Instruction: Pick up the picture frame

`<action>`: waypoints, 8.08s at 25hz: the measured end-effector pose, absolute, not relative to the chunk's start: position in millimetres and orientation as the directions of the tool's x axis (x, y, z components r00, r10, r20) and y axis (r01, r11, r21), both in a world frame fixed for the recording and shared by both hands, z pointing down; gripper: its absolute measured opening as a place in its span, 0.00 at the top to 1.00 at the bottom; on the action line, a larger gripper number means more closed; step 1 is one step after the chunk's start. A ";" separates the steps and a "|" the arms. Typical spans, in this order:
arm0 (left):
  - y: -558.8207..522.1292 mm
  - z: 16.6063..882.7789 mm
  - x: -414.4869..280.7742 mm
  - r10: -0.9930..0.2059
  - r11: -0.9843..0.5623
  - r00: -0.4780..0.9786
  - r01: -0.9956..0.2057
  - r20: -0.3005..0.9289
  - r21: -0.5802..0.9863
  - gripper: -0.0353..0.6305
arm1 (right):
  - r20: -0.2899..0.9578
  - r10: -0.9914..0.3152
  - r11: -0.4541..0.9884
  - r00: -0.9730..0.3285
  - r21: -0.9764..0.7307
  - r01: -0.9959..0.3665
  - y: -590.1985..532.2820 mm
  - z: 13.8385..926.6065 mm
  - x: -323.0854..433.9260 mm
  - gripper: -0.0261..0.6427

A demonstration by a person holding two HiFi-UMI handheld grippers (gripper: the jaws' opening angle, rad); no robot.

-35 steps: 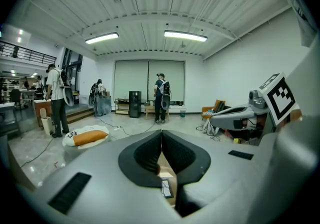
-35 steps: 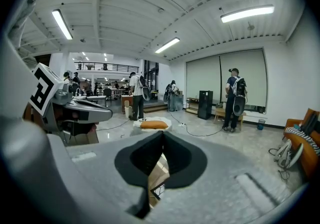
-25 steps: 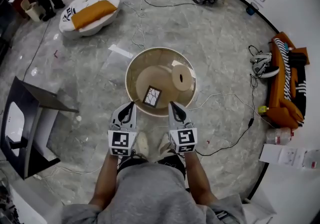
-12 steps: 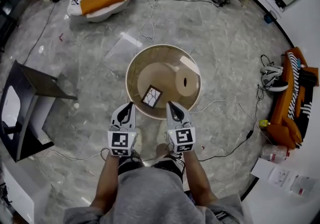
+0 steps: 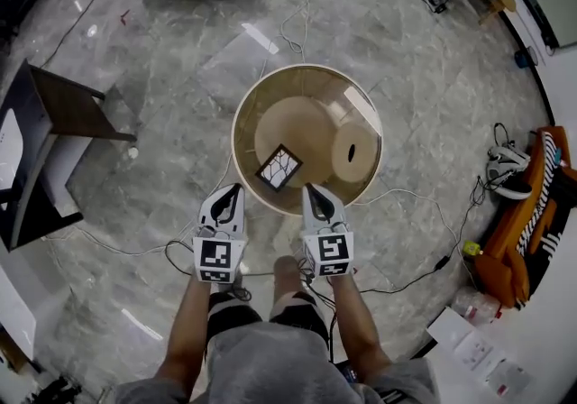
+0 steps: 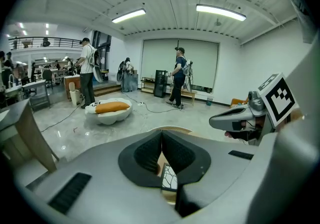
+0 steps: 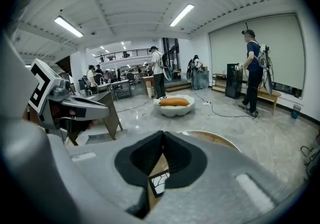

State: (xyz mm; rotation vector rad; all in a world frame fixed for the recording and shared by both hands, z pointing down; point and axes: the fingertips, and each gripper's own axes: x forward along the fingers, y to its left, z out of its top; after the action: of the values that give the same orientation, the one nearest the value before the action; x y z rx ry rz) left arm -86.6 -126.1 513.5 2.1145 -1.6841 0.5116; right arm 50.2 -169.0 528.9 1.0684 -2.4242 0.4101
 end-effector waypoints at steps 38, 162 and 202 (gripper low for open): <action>-185.2 926.3 -97.3 -0.720 -0.128 0.206 -0.978 0.663 0.164 0.92 | 0.661 -0.429 0.695 -0.615 -0.193 -0.693 -245.0 942.2 19.8 0.96; -107.1 279.9 -64.6 -0.902 -0.371 0.335 -0.924 0.271 -0.092 0.92 | 0.164 -0.918 0.372 -0.362 0.030 -0.928 -140.1 262.2 150.5 0.87; 22.2 262.2 -39.5 -0.790 -0.598 0.558 -0.793 0.252 -0.117 0.92 | 0.128 -0.986 0.102 -0.104 -0.018 -0.995 64.0 247.5 176.7 0.87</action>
State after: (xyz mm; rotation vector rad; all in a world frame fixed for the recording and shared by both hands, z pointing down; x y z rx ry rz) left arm -39.5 22.2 262.2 2.7640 -1.4048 0.4394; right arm 176.7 64.0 247.5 2.0454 -2.2690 0.1518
